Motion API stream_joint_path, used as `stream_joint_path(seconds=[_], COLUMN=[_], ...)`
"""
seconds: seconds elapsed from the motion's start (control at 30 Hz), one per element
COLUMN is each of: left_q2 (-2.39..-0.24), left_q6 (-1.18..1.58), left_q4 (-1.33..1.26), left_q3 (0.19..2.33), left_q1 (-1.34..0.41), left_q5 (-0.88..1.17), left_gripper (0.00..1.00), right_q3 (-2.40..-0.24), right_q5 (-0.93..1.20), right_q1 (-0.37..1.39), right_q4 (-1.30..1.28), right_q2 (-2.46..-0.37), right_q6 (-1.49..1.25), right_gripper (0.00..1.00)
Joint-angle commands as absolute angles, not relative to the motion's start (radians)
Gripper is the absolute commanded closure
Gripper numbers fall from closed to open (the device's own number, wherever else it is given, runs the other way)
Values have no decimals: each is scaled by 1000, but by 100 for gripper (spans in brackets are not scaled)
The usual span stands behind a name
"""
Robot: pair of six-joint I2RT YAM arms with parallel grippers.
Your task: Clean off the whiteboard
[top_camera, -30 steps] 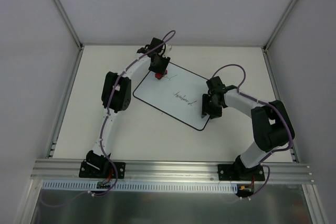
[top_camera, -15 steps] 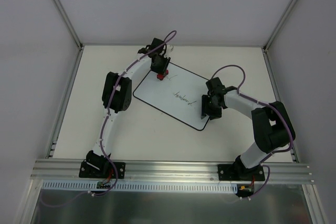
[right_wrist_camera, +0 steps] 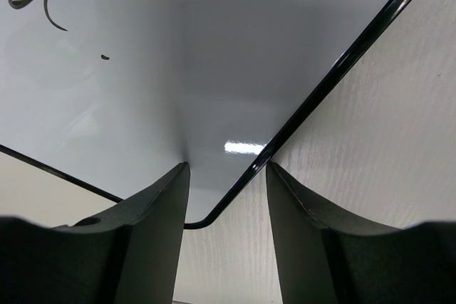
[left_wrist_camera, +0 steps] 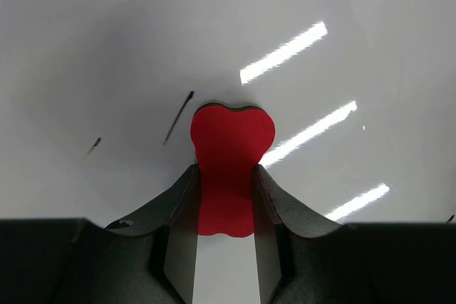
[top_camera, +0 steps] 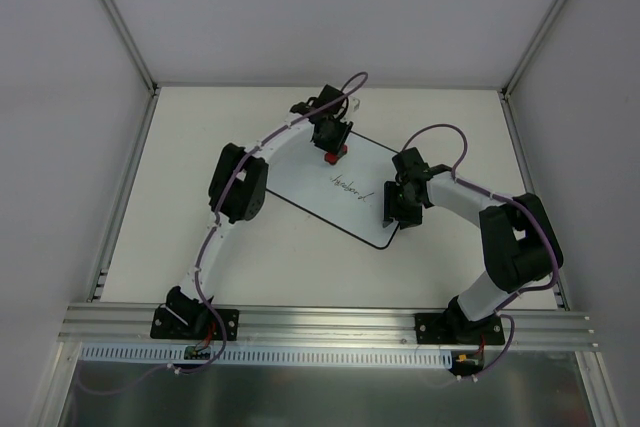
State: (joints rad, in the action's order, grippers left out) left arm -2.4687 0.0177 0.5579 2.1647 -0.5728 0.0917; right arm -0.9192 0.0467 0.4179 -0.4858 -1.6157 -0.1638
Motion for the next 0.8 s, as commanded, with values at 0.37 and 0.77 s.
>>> stream_joint_path(seconds=[0.37, 0.77], left_q2=[-2499, -2543], left_q6=[166, 9], left_q4=[586, 589], left_q3=[2187, 2253], left_q1=[-376, -474], left_q5=[1, 101], left_gripper=[93, 89], right_q3=[-904, -905], right_q5=[66, 67], right_q1=[428, 428], right_q4=[-528, -532], right_q2=[-1594, -1592], right_q6=[-153, -149], right_gripper=[49, 49])
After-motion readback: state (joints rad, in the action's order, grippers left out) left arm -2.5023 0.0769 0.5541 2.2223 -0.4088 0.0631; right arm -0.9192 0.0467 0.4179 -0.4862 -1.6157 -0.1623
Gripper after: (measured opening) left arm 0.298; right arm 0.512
